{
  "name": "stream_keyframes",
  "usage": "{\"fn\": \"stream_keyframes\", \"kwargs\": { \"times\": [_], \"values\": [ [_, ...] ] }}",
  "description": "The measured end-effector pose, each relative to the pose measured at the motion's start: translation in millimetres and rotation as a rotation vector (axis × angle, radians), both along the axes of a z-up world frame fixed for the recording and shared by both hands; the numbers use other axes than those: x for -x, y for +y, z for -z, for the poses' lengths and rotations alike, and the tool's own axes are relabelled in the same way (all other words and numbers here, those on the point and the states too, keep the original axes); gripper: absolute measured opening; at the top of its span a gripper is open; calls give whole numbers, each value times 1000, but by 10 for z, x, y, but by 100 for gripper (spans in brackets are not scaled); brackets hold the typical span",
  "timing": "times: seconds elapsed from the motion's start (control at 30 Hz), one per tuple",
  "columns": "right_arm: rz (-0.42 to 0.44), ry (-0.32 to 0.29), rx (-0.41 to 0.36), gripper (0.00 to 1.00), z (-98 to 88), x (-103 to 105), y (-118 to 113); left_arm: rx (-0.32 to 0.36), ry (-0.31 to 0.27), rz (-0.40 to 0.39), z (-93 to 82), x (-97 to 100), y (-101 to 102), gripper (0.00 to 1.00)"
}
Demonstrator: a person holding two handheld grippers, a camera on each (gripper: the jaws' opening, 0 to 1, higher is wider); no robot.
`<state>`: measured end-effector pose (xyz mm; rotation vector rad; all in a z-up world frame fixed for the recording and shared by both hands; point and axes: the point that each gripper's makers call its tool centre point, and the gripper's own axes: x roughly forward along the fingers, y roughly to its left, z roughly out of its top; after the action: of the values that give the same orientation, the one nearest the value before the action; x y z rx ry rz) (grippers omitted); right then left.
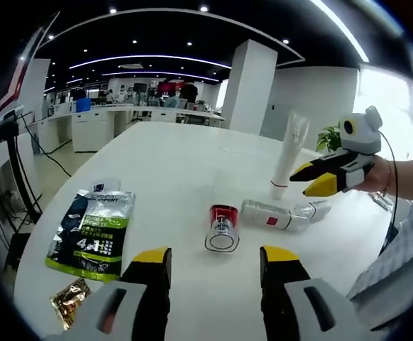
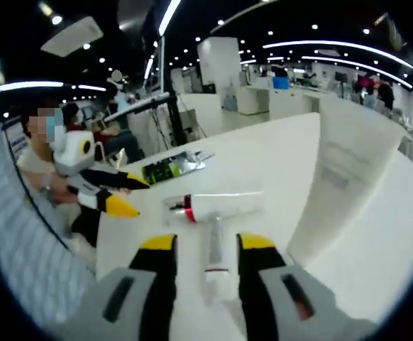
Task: Arrange the skincare products in the storage area until every visible bottle or jar stands upright without overlapping.
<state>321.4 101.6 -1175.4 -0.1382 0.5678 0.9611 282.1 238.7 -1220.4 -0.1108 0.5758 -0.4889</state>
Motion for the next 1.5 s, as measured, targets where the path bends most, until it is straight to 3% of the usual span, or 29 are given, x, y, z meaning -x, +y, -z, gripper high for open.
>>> {"fn": "stream_keyframes", "kwargs": {
  "times": [0.47,0.67,0.93,1.03,1.1,1.43,1.5],
  "values": [
    [9,-25,28,32,-22,66,58,-90,14,70,263,-280,-299,51],
    [7,-32,57,31,5,189,0,-160,16,91,380,-460,-399,42],
    [20,-46,74,31,-21,155,-57,-158,6,73,396,-498,-325,30],
    [-20,-65,89,31,-53,154,4,-168,-7,89,391,-497,-310,29],
    [-66,-100,120,31,-73,152,58,-220,-29,118,388,-489,-271,29],
    [-226,-198,183,32,-212,38,391,-238,-7,178,425,-278,-3,28],
    [-294,-235,217,32,-236,13,516,-238,10,195,444,-216,61,28]
  ]
}}
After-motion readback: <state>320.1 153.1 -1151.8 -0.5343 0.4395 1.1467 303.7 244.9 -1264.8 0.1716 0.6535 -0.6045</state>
